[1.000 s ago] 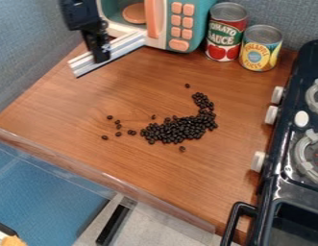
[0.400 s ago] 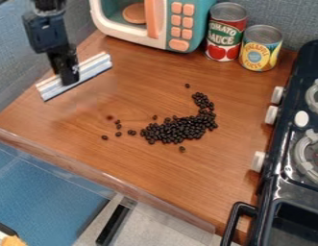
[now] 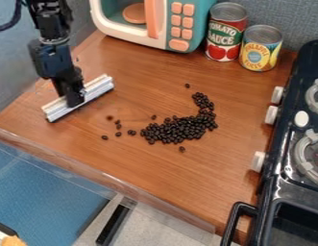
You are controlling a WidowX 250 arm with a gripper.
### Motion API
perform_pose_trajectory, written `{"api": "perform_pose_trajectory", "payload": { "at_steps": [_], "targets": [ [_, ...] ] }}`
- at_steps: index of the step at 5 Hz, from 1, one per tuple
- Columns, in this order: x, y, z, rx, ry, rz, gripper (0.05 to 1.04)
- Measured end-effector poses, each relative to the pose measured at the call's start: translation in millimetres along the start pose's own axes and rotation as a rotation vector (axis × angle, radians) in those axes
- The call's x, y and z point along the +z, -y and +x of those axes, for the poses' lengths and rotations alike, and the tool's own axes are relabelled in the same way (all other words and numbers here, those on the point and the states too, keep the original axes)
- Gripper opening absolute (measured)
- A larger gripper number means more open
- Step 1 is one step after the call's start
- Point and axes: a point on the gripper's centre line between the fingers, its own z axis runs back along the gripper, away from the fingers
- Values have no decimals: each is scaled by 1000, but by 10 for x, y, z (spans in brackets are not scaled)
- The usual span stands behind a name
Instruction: Sweep into pile
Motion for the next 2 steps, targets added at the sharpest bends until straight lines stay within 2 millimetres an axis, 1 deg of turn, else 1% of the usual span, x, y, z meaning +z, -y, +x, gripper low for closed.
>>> {"api": "perform_pose_trajectory", "payload": {
  "at_steps": [1,2],
  "targets": [
    [-21,-52,-31,0,-5,-6,365],
    [-37,-147,-27,7,-13,6,364]
  ]
}}
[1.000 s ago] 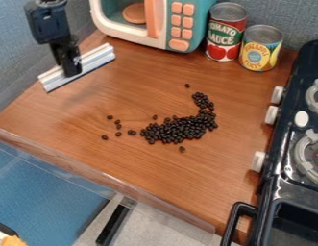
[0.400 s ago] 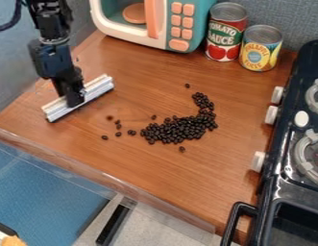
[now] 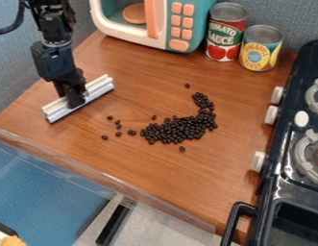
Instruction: Sweep into pile
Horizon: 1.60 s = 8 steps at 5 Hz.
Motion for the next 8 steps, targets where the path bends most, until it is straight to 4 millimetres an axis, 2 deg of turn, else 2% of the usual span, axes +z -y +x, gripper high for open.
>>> {"api": "perform_pose_trajectory", "payload": {
  "at_steps": [4,7,8],
  "targets": [
    [31,-602,-9,33,0,135,364],
    [7,-711,-84,123,-38,122,364],
    [2,-714,-118,213,-72,110,364]
  ]
}}
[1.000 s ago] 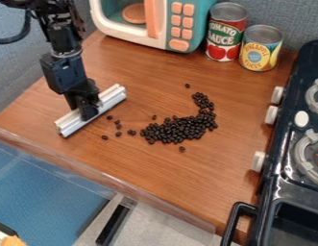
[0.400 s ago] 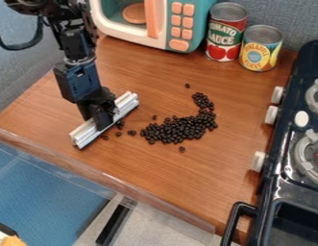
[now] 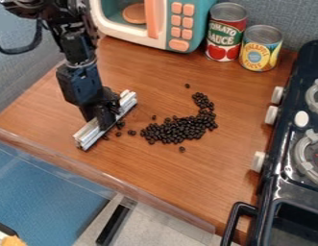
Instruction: Sweep into pile
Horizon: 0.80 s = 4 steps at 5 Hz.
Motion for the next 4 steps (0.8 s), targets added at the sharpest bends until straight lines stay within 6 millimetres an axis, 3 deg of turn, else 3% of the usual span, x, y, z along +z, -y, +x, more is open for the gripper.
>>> {"api": "perform_pose_trajectory", "payload": {
  "at_steps": [3,4],
  "targets": [
    [-44,-105,-79,166,-34,36,364],
    [-52,-186,-188,206,-51,59,364]
  ]
}}
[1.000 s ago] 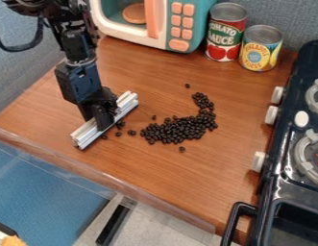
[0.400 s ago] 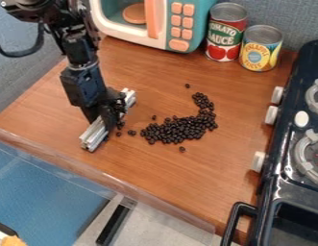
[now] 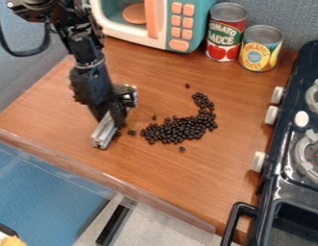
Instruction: Sweep into pile
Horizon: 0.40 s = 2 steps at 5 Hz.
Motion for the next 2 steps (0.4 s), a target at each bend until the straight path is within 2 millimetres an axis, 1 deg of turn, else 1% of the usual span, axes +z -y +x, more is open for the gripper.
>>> {"api": "perform_pose_trajectory", "payload": {
  "at_steps": [1,2],
  "targets": [
    [-22,-120,-99,13,-14,25,364],
    [-48,-237,-137,18,-11,46,364]
  ]
}}
